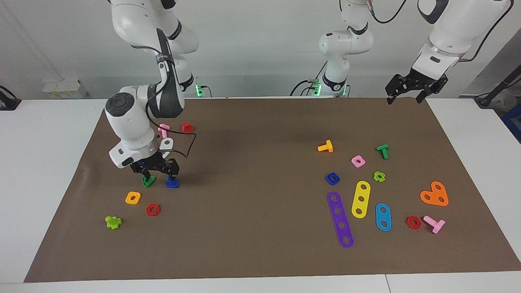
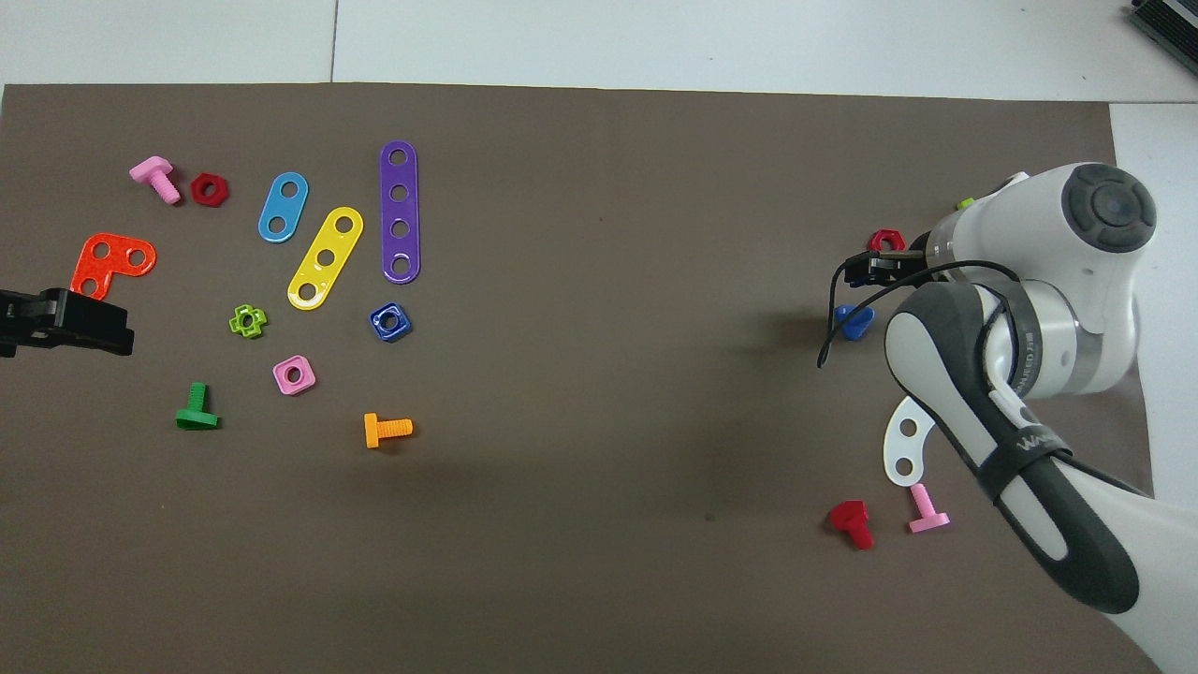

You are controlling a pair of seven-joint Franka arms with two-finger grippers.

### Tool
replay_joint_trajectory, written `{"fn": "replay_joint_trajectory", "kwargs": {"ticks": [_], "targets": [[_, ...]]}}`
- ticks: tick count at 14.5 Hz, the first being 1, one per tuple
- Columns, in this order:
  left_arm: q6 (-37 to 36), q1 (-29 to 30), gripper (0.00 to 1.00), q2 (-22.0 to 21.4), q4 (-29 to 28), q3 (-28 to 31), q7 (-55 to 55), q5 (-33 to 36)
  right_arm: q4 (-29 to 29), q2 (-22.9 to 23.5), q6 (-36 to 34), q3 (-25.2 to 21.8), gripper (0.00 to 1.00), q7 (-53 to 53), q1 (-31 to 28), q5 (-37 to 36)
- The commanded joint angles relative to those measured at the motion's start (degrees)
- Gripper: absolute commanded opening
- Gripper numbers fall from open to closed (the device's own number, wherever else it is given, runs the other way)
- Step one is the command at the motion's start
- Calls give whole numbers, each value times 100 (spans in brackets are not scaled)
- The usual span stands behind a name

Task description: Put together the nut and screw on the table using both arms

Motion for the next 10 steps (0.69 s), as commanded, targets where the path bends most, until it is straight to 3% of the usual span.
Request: {"fn": "replay_joint_trajectory", "kwargs": {"ticks": [1,7,10], "targets": [[9,-14,100,-80,-77,-35,-38,73,-235,137,478,14,89,-142,-32,26],[438,-287,100,-115,-173,-105,-266,12,-597,155,674,22,83,-160,21,26],[659,-305,100,-28,-252,-96,-651,-366,-685,119,639,22,75,-142,38,26]]}}
